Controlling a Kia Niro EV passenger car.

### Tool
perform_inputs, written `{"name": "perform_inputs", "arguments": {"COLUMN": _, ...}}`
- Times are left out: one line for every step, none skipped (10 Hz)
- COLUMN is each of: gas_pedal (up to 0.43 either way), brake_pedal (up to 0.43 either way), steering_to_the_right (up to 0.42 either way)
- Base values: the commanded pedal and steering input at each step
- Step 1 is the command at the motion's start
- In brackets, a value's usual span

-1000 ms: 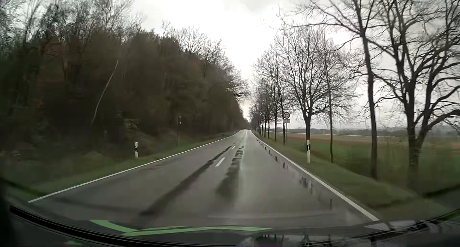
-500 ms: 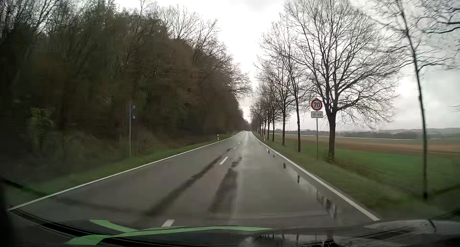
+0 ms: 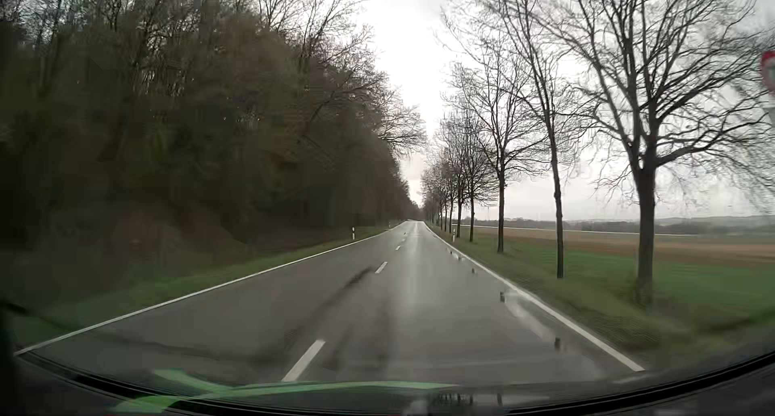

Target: Follow the waypoints while adhering to traffic rules and regulations

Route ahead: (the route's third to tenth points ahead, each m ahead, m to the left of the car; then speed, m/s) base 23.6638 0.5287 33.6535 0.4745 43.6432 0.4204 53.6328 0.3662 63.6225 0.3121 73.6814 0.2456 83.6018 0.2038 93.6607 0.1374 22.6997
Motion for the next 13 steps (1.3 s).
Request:
{"name": "perform_inputs", "arguments": {"gas_pedal": 0.177, "brake_pedal": 0.000, "steering_to_the_right": 0.001}}
{"name": "perform_inputs", "arguments": {"gas_pedal": 0.197, "brake_pedal": 0.000, "steering_to_the_right": 0.001}}
{"name": "perform_inputs", "arguments": {"gas_pedal": 0.197, "brake_pedal": 0.000, "steering_to_the_right": 0.001}}
{"name": "perform_inputs", "arguments": {"gas_pedal": 0.197, "brake_pedal": 0.000, "steering_to_the_right": 0.001}}
{"name": "perform_inputs", "arguments": {"gas_pedal": 0.197, "brake_pedal": 0.000, "steering_to_the_right": 0.001}}
{"name": "perform_inputs", "arguments": {"gas_pedal": 0.189, "brake_pedal": 0.000, "steering_to_the_right": 0.001}}
{"name": "perform_inputs", "arguments": {"gas_pedal": 0.157, "brake_pedal": 0.000, "steering_to_the_right": 0.000}}
{"name": "perform_inputs", "arguments": {"gas_pedal": 0.130, "brake_pedal": 0.000, "steering_to_the_right": 0.000}}
{"name": "perform_inputs", "arguments": {"gas_pedal": 0.130, "brake_pedal": 0.000, "steering_to_the_right": 0.000}}
{"name": "perform_inputs", "arguments": {"gas_pedal": 0.138, "brake_pedal": 0.000, "steering_to_the_right": 0.000}}
{"name": "perform_inputs", "arguments": {"gas_pedal": 0.150, "brake_pedal": 0.000, "steering_to_the_right": 0.000}}
{"name": "perform_inputs", "arguments": {"gas_pedal": 0.157, "brake_pedal": 0.000, "steering_to_the_right": 0.000}}
{"name": "perform_inputs", "arguments": {"gas_pedal": 0.169, "brake_pedal": 0.000, "steering_to_the_right": 0.000}}
